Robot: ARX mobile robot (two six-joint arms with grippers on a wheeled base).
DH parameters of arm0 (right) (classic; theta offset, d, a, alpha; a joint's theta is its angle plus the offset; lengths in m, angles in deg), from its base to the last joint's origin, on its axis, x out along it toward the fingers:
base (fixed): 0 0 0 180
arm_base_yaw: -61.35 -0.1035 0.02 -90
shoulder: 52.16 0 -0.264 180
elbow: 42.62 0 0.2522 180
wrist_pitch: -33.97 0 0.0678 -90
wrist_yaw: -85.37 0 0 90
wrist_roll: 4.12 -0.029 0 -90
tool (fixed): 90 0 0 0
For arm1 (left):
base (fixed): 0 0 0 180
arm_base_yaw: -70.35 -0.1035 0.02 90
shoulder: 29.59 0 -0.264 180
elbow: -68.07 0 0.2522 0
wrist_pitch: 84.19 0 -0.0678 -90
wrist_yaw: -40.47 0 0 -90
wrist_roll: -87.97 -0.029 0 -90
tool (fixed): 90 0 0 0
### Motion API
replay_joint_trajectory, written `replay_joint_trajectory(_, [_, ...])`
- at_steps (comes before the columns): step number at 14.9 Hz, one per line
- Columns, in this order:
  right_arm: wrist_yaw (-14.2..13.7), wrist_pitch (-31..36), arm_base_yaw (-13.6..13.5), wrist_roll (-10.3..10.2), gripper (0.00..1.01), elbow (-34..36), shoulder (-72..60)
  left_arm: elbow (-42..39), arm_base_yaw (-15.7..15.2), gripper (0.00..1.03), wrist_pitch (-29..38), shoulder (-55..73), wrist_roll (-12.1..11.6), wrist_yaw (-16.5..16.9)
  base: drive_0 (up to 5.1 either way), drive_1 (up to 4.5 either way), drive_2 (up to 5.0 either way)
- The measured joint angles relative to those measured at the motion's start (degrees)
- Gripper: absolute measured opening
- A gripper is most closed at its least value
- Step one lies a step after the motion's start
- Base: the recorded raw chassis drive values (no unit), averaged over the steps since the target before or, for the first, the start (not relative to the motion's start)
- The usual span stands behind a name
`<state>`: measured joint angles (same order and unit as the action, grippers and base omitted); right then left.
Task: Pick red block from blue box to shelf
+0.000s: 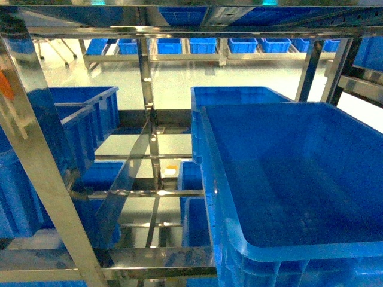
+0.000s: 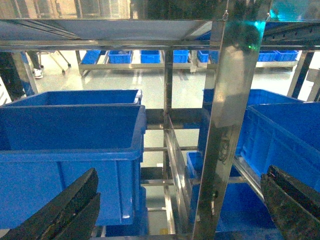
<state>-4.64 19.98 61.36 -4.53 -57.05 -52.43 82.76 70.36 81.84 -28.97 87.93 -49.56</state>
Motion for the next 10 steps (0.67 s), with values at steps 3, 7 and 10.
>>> replay_joint_trajectory(3, [0.0, 0.0, 0.0, 0.0, 0.29, 0.0, 0.0, 0.0, 0.0, 0.98, 0.0, 0.0, 0.0, 0.0, 0.0, 0.0, 0.0])
replay_joint_trajectory(7, [0.0, 0.0, 0.0, 0.0, 0.29, 0.0, 0.0, 0.0, 0.0, 0.98, 0.0, 0.0, 0.02, 0.0, 0.0, 0.0, 0.0])
replay_joint_trajectory(10, [0.0, 0.0, 0.0, 0.0, 0.29, 0.0, 0.0, 0.0, 0.0, 0.98, 0.0, 0.0, 0.02, 0.0, 0.0, 0.0, 0.0])
